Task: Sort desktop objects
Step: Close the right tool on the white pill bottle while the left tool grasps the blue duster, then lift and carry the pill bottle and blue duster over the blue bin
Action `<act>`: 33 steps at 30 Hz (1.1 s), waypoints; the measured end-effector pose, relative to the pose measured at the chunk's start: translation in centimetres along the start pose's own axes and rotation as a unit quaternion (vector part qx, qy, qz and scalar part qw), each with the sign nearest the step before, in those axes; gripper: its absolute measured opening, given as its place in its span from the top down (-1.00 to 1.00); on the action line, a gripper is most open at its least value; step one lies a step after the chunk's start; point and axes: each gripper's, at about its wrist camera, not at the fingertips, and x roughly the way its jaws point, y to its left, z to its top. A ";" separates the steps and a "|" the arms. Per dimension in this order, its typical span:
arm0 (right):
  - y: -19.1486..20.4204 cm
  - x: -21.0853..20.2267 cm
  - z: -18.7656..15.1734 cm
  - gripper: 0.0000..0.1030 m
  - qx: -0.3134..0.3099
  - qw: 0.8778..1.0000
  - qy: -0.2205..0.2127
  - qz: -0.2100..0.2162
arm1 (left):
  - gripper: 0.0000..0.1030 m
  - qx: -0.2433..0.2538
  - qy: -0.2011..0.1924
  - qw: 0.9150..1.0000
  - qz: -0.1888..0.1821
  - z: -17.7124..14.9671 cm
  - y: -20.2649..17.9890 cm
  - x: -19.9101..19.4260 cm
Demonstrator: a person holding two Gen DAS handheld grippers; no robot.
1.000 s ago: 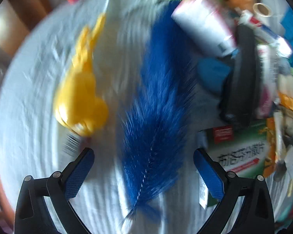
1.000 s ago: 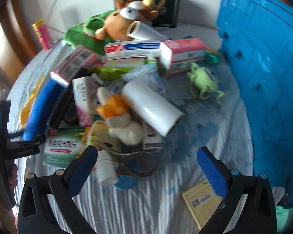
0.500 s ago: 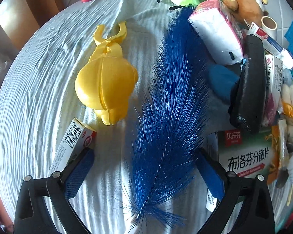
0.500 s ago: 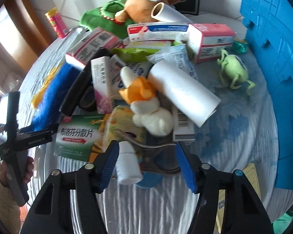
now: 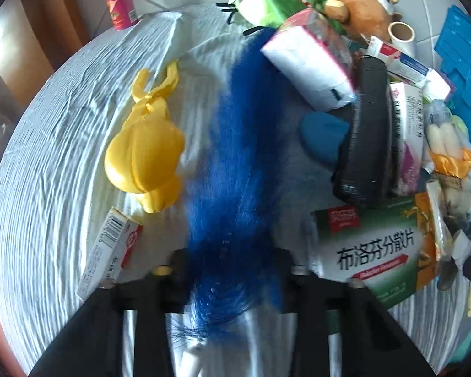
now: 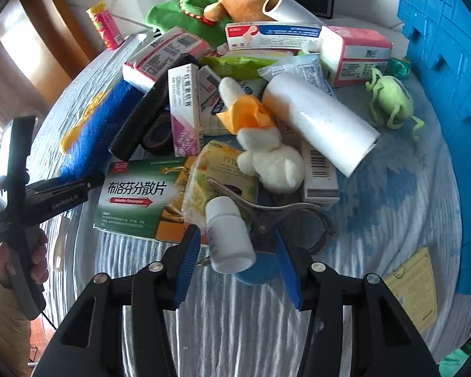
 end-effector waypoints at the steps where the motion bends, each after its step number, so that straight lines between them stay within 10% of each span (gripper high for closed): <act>1: 0.1 0.1 -0.1 0.09 -0.002 1.000 0.000 0.002 | 0.46 -0.001 -0.001 1.000 -0.001 0.0 -0.1 -0.1; 3: 0.2 0.4 -0.3 0.42 -0.001 1.000 0.001 0.004 | 0.62 -0.005 -0.002 1.000 0.001 -0.1 0.1 -0.6; 33: 4.8 -11.2 5.0 0.46 -0.092 0.983 -0.141 0.069 | 0.71 -0.069 -0.154 0.985 0.032 2.6 2.2 -15.5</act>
